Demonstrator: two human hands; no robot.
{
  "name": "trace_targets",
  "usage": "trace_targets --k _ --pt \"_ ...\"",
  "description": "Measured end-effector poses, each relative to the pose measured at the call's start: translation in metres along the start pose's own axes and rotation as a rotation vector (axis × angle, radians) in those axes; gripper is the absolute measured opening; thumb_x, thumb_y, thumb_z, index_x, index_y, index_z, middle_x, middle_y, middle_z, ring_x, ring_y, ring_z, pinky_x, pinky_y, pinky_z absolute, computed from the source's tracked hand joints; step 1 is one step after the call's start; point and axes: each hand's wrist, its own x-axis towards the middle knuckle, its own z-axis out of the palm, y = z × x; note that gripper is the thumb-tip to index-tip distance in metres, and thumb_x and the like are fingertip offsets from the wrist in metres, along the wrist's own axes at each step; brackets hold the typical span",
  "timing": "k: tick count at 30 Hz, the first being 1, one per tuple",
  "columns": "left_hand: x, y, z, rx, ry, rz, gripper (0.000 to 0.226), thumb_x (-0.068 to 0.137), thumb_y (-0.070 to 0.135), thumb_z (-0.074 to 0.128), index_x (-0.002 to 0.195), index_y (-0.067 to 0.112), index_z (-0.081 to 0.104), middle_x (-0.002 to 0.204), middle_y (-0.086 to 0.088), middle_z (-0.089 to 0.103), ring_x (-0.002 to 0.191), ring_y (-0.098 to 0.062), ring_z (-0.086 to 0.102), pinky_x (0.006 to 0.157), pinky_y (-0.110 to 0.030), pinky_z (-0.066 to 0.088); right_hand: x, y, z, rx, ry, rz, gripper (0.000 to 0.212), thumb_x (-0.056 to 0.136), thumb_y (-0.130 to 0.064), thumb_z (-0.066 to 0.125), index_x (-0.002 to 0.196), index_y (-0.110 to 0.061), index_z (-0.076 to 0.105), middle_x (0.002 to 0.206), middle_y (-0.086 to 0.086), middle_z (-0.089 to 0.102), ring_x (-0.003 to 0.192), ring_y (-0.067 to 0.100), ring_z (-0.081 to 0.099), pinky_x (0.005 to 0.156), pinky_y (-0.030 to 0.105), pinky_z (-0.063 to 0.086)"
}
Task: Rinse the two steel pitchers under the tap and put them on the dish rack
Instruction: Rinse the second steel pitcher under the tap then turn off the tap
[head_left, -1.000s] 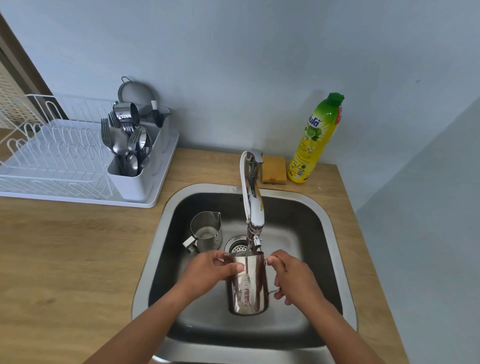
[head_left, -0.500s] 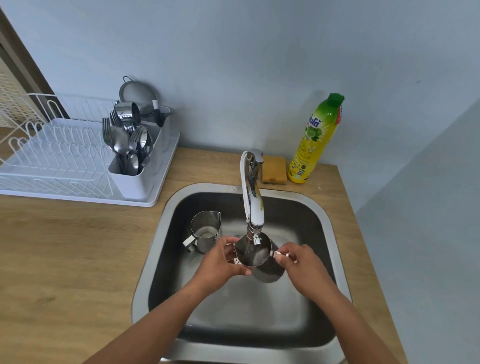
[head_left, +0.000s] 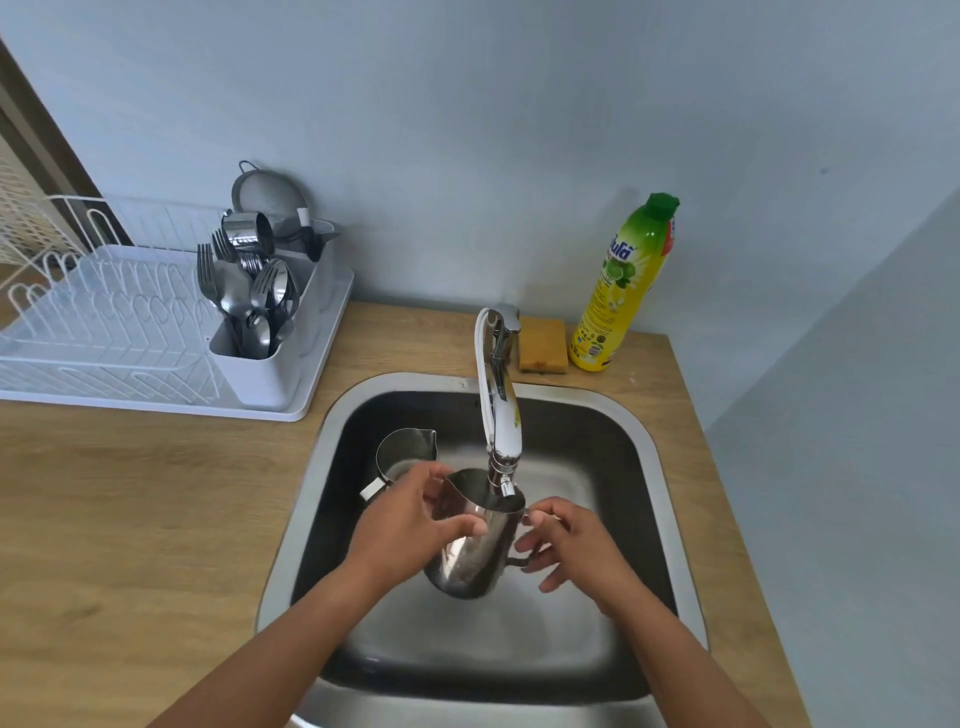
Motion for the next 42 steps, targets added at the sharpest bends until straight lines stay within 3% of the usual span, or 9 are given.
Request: trace_targets --k 5,9,14,19,23,30,32,38,42 --pt "-0.002 -0.005 0.014 -0.059 -0.029 -0.047 0.069 0.052 0.047 0.089 0.107 0.032 0.05 0.098 0.016 0.064 0.096 -0.003 0.063 0.088 -0.027 0.053 0.004 -0.006 -0.01 -0.215 0.11 -0.068 0.02 0.1 -0.021 0.051 0.084 -0.029 0.06 0.087 0.004 0.07 0.077 0.024 0.065 0.055 0.03 0.055" --pt "0.002 -0.01 0.012 -0.063 0.008 -0.04 0.069 0.052 0.032 0.093 0.107 0.031 0.05 0.102 0.016 0.063 0.1 -0.004 0.061 0.093 -0.028 0.051 0.006 -0.005 -0.004 -0.212 0.074 -0.062 0.012 0.098 -0.018 0.053 0.091 -0.018 0.063 0.094 0.012 0.07 0.086 0.024 0.067 0.066 0.036 0.06" --pt "0.003 -0.004 0.009 -0.031 -0.028 -0.032 0.065 0.055 0.041 0.091 0.105 0.031 0.051 0.094 0.018 0.061 0.09 0.004 0.059 0.086 -0.027 0.053 0.008 -0.006 -0.01 -0.188 0.083 -0.04 0.015 0.1 -0.014 0.05 0.09 -0.018 0.062 0.091 0.008 0.073 0.072 0.02 0.064 0.061 0.034 0.059" --pt "0.008 -0.005 0.005 -0.085 -0.027 -0.059 0.063 0.058 0.03 0.092 0.107 0.031 0.052 0.096 0.018 0.063 0.093 0.002 0.06 0.094 -0.031 0.053 0.007 -0.005 -0.005 -0.203 0.071 -0.045 0.016 0.1 -0.016 0.051 0.09 -0.023 0.061 0.092 0.006 0.073 0.078 0.021 0.068 0.062 0.032 0.06" --pt "0.008 -0.002 0.007 -0.094 -0.047 -0.046 0.061 0.057 0.036 0.091 0.103 0.034 0.051 0.094 0.015 0.064 0.091 0.0 0.061 0.088 -0.027 0.054 0.007 -0.006 -0.01 -0.174 0.096 -0.041 0.017 0.099 -0.016 0.052 0.087 -0.022 0.062 0.089 0.008 0.073 0.069 0.019 0.066 0.06 0.033 0.058" --pt "0.007 -0.007 0.007 -0.131 -0.059 -0.052 0.054 0.059 0.03 0.091 0.091 0.043 0.049 0.094 0.015 0.065 0.09 0.001 0.061 0.083 -0.022 0.052 0.005 -0.003 -0.009 -0.195 0.07 -0.033 0.018 0.099 -0.016 0.051 0.087 -0.025 0.062 0.087 0.006 0.073 0.071 0.02 0.068 0.064 0.037 0.06" --pt "0.005 -0.007 0.009 -0.139 -0.057 -0.052 0.055 0.058 0.03 0.091 0.093 0.041 0.049 0.093 0.012 0.065 0.089 0.0 0.062 0.08 -0.019 0.051 0.005 -0.002 -0.01 -0.191 0.09 -0.041 0.019 0.099 -0.016 0.052 0.086 -0.025 0.062 0.086 0.006 0.073 0.069 0.02 0.066 0.063 0.036 0.059" --pt "0.008 -0.013 0.008 -0.169 -0.076 -0.086 0.061 0.058 0.029 0.092 0.106 0.032 0.054 0.097 0.012 0.066 0.093 -0.003 0.063 0.089 -0.027 0.054 0.005 -0.002 -0.005 -0.22 0.077 -0.052 0.019 0.1 -0.016 0.051 0.088 -0.027 0.062 0.085 0.002 0.073 0.073 0.02 0.068 0.063 0.034 0.06" --pt "0.008 -0.014 0.008 -0.233 -0.147 -0.092 0.07 0.062 0.032 0.089 0.12 0.037 0.05 0.104 0.015 0.064 0.095 0.001 0.06 0.088 -0.017 0.049 0.005 0.001 -0.005 -0.185 0.09 -0.058 0.024 0.101 -0.015 0.049 0.085 -0.027 0.061 0.081 0.004 0.073 0.066 0.02 0.068 0.061 0.036 0.059"
